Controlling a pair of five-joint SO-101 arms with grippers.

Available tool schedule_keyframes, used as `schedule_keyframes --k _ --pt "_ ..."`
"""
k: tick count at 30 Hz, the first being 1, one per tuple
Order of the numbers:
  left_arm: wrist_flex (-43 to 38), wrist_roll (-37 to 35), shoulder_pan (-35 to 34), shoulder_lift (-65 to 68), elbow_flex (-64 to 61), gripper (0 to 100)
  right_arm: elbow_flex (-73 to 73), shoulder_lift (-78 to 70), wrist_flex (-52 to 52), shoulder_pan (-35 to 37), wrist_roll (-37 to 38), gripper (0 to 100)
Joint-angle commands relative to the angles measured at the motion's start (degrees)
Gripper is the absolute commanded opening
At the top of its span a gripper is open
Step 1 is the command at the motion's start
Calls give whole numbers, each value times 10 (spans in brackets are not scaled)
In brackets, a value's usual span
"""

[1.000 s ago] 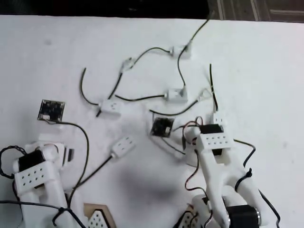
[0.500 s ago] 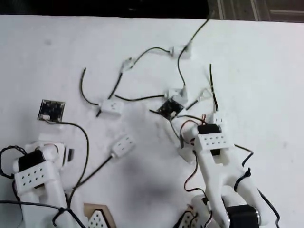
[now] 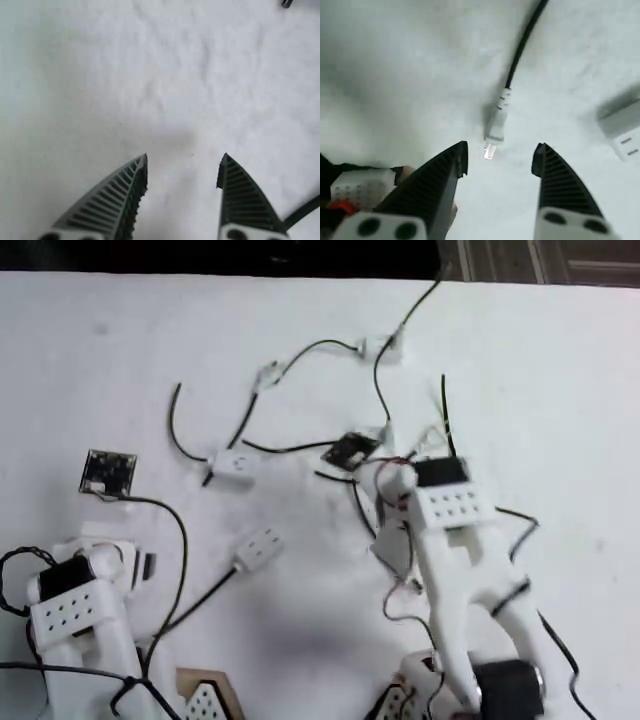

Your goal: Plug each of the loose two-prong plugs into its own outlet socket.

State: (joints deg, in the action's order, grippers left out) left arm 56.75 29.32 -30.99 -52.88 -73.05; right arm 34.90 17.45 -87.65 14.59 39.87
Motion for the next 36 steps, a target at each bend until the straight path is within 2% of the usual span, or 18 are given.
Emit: schedule_keyframes --k 1,10,25,31,36 --pt "-8 4 1 -10 -1 238 -57 -87 -29 26 -2 212" --pt "-8 4 1 -10 -1 238 -183 -285 -51 4 -2 212" --pt "-8 4 1 -10 -2 238 -198 -402 -47 -28 -2 210" --pt "-8 4 1 -10 -2 238 -196 -407 -16 -29 -2 84" --pt "-8 4 1 -10 -2 238 -195 -407 -14 -27 -2 77"
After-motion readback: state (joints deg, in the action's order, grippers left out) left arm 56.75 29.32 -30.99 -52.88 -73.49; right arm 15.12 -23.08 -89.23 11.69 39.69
